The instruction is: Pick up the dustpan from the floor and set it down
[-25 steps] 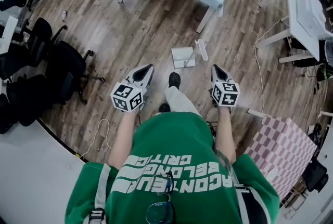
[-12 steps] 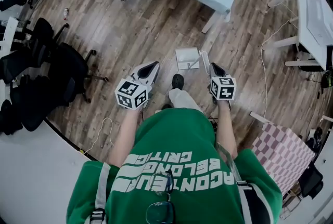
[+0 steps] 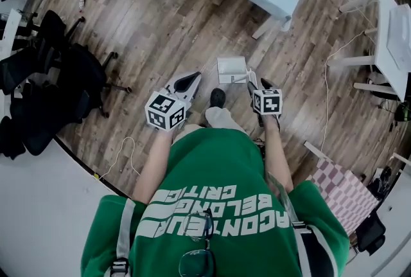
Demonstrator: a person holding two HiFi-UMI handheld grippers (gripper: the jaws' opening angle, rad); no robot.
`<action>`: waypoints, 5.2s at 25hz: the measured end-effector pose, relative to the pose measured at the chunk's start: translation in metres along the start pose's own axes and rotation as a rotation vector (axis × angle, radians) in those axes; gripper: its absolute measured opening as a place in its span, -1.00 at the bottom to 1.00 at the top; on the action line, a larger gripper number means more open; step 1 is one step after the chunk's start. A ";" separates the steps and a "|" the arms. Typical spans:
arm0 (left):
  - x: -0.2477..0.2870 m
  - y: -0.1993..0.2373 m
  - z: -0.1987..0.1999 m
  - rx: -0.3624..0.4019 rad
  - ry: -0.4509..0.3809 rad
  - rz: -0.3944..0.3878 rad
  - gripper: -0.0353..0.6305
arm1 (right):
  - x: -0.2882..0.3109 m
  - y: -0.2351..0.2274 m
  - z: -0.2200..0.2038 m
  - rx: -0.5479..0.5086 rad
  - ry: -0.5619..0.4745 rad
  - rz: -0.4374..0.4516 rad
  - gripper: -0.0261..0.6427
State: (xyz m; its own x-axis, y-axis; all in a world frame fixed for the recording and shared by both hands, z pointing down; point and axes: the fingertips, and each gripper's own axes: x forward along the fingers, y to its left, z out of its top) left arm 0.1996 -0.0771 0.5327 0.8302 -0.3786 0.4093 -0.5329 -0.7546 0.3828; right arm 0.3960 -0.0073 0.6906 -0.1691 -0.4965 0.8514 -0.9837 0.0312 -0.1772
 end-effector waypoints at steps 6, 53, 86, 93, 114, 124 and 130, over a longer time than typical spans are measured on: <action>0.012 0.013 0.005 -0.016 0.003 0.031 -0.92 | 0.051 -0.013 -0.006 -0.008 0.154 -0.027 -0.25; -0.020 0.069 0.004 -0.129 -0.081 0.201 -0.92 | 0.127 -0.050 -0.034 -0.086 0.511 -0.195 -0.56; -0.234 0.202 0.034 -0.105 -0.263 0.325 -0.92 | -0.019 0.222 0.180 -0.374 -0.188 0.009 -0.56; -0.258 0.220 0.035 -0.094 -0.266 0.336 -0.92 | -0.063 0.266 0.226 -0.406 -0.328 0.025 -0.56; -0.277 0.229 0.040 -0.055 -0.278 0.326 -0.92 | -0.075 0.293 0.245 -0.399 -0.358 0.020 -0.56; -0.278 0.230 0.035 -0.091 -0.295 0.339 -0.92 | -0.073 0.284 0.236 -0.389 -0.334 0.012 -0.56; -0.278 0.226 0.032 -0.097 -0.296 0.344 -0.92 | -0.065 0.276 0.227 -0.395 -0.291 0.005 -0.56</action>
State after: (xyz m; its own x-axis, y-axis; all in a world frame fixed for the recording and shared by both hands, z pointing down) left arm -0.1463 -0.1601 0.4791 0.6063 -0.7455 0.2769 -0.7865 -0.5106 0.3476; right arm 0.1492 -0.1632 0.4748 -0.2054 -0.7159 0.6674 -0.9406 0.3328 0.0676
